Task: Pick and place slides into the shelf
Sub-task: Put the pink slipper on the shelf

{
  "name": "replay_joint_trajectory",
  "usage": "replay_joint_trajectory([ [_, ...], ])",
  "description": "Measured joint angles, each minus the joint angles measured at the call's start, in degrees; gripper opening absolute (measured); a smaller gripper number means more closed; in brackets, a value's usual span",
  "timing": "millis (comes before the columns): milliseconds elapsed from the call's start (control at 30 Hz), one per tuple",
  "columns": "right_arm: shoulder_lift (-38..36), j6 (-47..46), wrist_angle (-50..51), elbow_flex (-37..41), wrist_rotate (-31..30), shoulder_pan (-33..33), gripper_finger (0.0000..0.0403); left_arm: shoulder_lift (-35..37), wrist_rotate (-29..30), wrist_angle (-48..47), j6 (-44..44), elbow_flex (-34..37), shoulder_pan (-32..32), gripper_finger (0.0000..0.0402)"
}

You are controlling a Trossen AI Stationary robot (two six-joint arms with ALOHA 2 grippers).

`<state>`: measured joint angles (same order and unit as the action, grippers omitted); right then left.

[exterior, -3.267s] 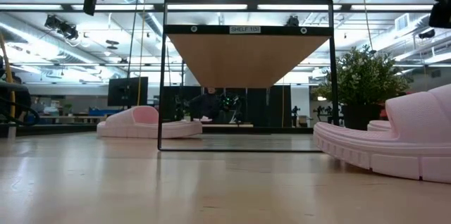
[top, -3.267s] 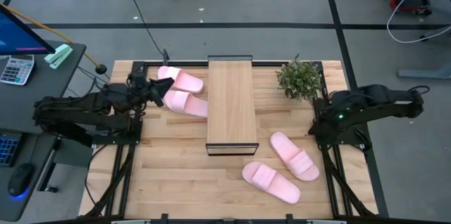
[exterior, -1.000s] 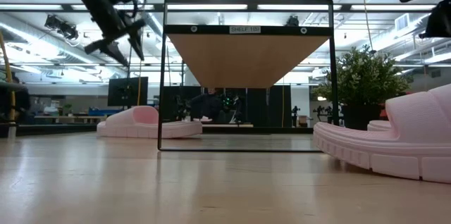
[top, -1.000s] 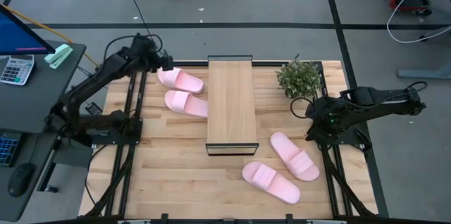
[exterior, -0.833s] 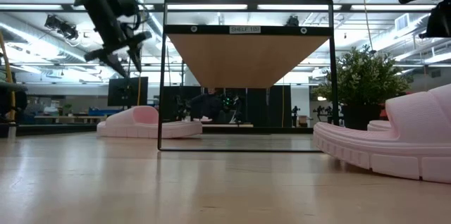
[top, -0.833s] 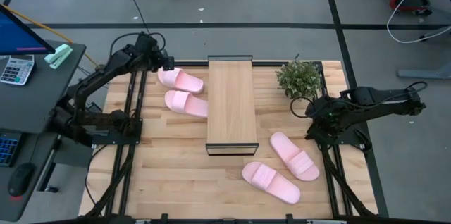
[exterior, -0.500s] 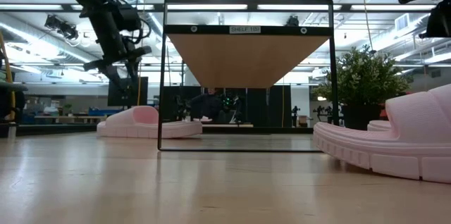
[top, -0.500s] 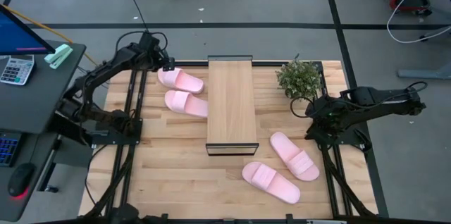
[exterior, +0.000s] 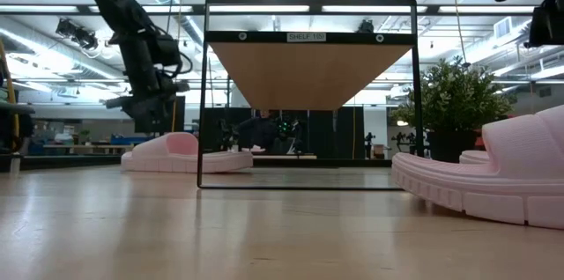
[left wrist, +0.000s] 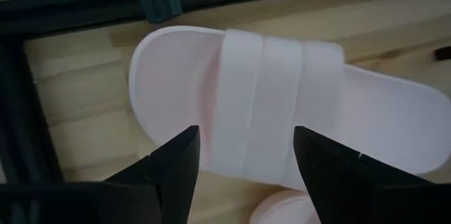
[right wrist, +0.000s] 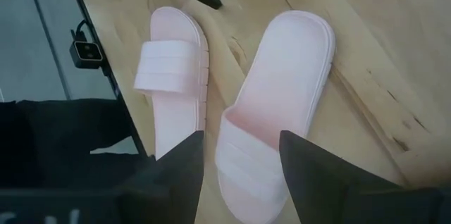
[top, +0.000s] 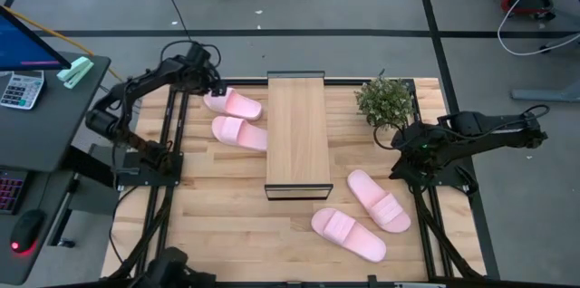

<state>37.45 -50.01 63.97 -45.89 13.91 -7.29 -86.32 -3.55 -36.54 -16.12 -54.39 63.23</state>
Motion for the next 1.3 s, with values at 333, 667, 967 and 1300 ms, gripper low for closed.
replay_joint_trajectory([
  [333,0.0,-3.05,-1.51,0.0,0.02,0.0,0.019,-5.49,-3.68,3.93,0.95,-0.02,2.25,0.0234],
  [667,0.02,-4.42,-2.41,0.0,-0.14,-0.02,0.019,-6.37,-7.19,6.78,2.11,-0.02,3.75,0.0232],
  [967,0.02,-4.42,-2.43,0.0,-0.44,0.0,0.019,-6.37,-9.16,6.95,4.27,-0.02,4.49,0.0229],
  [1300,0.02,-4.82,-2.43,0.0,-0.39,-0.01,0.019,-6.34,-12.33,6.87,6.07,-0.02,6.8,0.0228],
])
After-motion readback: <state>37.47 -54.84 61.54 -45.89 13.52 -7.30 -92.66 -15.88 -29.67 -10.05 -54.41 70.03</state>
